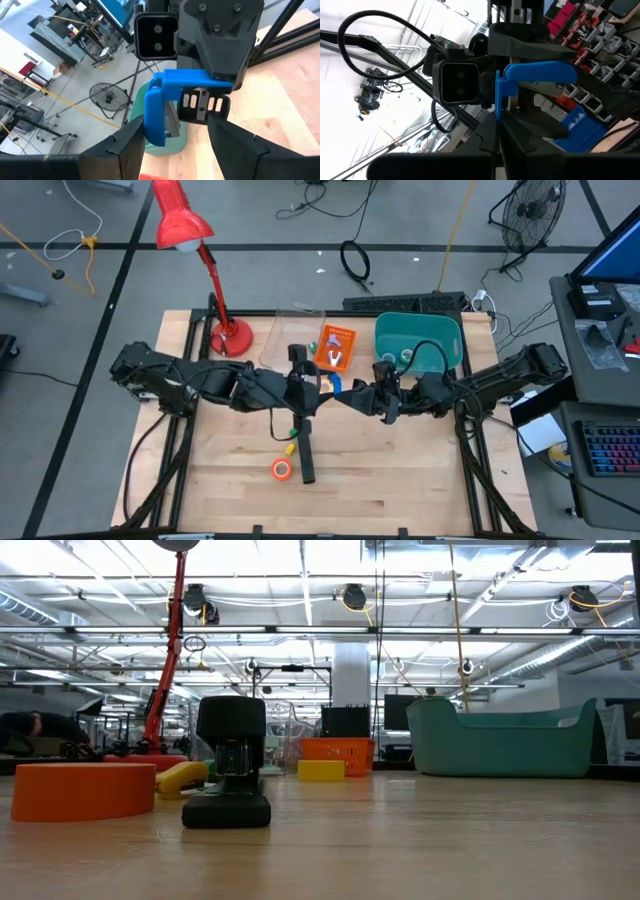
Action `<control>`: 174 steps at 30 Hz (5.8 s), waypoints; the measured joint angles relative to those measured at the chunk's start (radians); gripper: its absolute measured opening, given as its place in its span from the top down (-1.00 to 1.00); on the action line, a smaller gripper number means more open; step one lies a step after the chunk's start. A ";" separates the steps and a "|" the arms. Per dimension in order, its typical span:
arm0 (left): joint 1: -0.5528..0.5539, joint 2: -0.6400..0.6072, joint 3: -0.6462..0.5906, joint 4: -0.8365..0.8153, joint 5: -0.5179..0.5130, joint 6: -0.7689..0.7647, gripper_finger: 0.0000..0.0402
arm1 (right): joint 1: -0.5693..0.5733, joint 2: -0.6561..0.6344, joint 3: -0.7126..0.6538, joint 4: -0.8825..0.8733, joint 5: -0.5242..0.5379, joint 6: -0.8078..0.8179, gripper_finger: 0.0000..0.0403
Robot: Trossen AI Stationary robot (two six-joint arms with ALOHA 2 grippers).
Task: Pick and place Stapler, Stapler remover, tape
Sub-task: Put the blue stapler into the transparent bin
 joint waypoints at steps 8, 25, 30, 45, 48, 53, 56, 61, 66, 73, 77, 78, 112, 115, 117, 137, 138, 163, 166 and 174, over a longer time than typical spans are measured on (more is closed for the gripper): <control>0.000 -0.001 0.000 0.015 -0.018 0.006 -0.06 | 0.000 0.000 0.000 0.000 0.000 0.000 1.00; 0.000 -0.002 0.000 0.025 -0.050 0.002 -0.06 | 0.000 0.000 0.000 -0.001 0.000 -0.005 1.00; 0.000 -0.002 0.000 0.025 -0.076 -0.001 -0.06 | 0.000 0.000 0.000 -0.001 0.000 -0.008 1.00; 0.000 -0.002 0.000 0.012 -0.056 -0.048 0.59 | 0.000 0.000 0.000 -0.002 0.001 -0.009 1.00; 0.000 -0.002 0.000 0.012 -0.056 -0.045 0.67 | 0.000 0.000 0.000 -0.002 0.002 -0.009 1.00; 0.000 -0.002 0.000 0.011 -0.070 -0.046 0.68 | 0.000 0.000 0.000 0.000 0.018 -0.034 0.96; 0.001 -0.002 0.000 0.010 -0.073 -0.056 0.64 | 0.000 0.000 0.000 0.018 0.046 -0.063 0.84; -0.001 -0.004 0.000 -0.009 -0.076 -0.078 0.68 | 0.001 0.000 0.000 0.059 0.055 -0.081 0.53; 0.000 -0.008 0.000 -0.095 -0.127 -0.121 0.72 | 0.000 0.000 0.000 0.070 0.058 -0.080 0.18; 0.013 -0.034 -0.001 -0.261 -0.187 -0.203 0.69 | 0.000 0.000 0.000 0.068 0.058 -0.071 -0.09; 0.019 -0.051 0.000 -0.282 -0.185 -0.230 0.72 | 0.000 0.000 0.000 0.070 0.061 -0.069 -0.13; 0.019 -0.057 0.000 -0.289 -0.178 -0.230 0.73 | 0.000 0.000 0.000 0.080 0.073 -0.074 -0.13; 0.019 -0.054 -0.001 -0.335 -0.024 -0.318 0.73 | -0.043 0.000 0.000 0.052 0.160 -0.009 0.95; 0.019 -0.054 -0.001 -0.340 -0.020 -0.332 0.68 | -0.049 0.000 0.000 0.053 0.158 0.001 0.99; 0.018 -0.054 -0.001 -0.339 -0.018 -0.336 0.67 | -0.053 0.003 0.000 0.051 0.155 0.021 0.99; 0.018 -0.054 -0.001 -0.345 -0.025 -0.337 0.75 | -0.072 0.238 0.261 0.015 -0.058 0.094 1.00; 0.018 -0.054 -0.001 -0.353 -0.027 -0.338 0.75 | -0.068 0.233 0.261 0.011 -0.058 0.094 1.00; -0.004 -0.054 -0.001 -0.443 -0.011 -0.389 0.69 | -0.048 0.137 0.261 -0.296 -0.001 0.045 1.00; -0.009 -0.054 -0.001 -0.441 0.006 -0.387 0.75 | -0.044 0.140 0.261 -0.313 0.000 0.031 1.00; -0.011 -0.054 -0.001 -0.384 0.016 -0.388 0.67 | -0.043 0.140 0.260 -0.394 0.005 0.027 1.00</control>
